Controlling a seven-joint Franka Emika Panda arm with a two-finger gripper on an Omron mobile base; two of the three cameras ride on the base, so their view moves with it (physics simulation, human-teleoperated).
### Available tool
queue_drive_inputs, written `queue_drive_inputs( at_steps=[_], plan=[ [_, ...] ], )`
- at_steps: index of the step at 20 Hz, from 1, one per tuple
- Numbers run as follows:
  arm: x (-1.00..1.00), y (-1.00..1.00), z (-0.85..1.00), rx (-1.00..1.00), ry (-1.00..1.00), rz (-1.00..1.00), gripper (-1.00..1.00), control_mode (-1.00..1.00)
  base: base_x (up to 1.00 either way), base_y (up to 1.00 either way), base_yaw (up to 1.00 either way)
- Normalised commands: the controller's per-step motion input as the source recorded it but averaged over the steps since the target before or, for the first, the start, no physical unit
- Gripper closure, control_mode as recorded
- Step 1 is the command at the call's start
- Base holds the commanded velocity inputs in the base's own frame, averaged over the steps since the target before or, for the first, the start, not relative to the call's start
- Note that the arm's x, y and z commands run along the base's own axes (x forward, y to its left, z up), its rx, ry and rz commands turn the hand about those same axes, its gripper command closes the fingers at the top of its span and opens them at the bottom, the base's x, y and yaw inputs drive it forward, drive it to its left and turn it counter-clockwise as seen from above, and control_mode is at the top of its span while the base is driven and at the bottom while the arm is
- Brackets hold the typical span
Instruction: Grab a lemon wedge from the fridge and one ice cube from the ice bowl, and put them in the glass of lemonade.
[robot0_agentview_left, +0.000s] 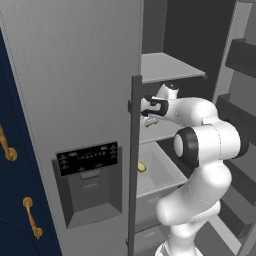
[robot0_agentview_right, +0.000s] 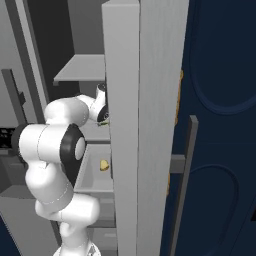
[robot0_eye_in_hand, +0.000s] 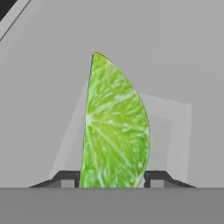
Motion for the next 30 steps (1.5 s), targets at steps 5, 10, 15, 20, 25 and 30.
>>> queue_drive_inputs(
  at_steps=[5,10,15,20,25,30],
  plan=[
    [-0.14,0.0,0.0,0.0,0.0,0.0,1.0,-1.0,0.0,0.0,0.0],
    [-0.87,-0.2,0.01,0.01,-0.03,0.0,1.0,-1.0,0.0,0.0,0.0],
    [-0.74,-0.17,0.58,0.0,0.06,0.0,1.0,-1.0,0.0,0.0,0.0],
    [-0.86,-0.11,0.8,0.0,0.09,-0.02,1.0,-1.0,0.0,0.0,0.0],
    [-1.0,-0.08,0.54,0.0,0.03,-0.07,1.0,-1.0,0.0,0.0,0.0],
    [-1.0,-0.02,0.35,0.0,0.01,-0.09,1.0,-1.0,0.0,0.0,0.0]
  ],
)
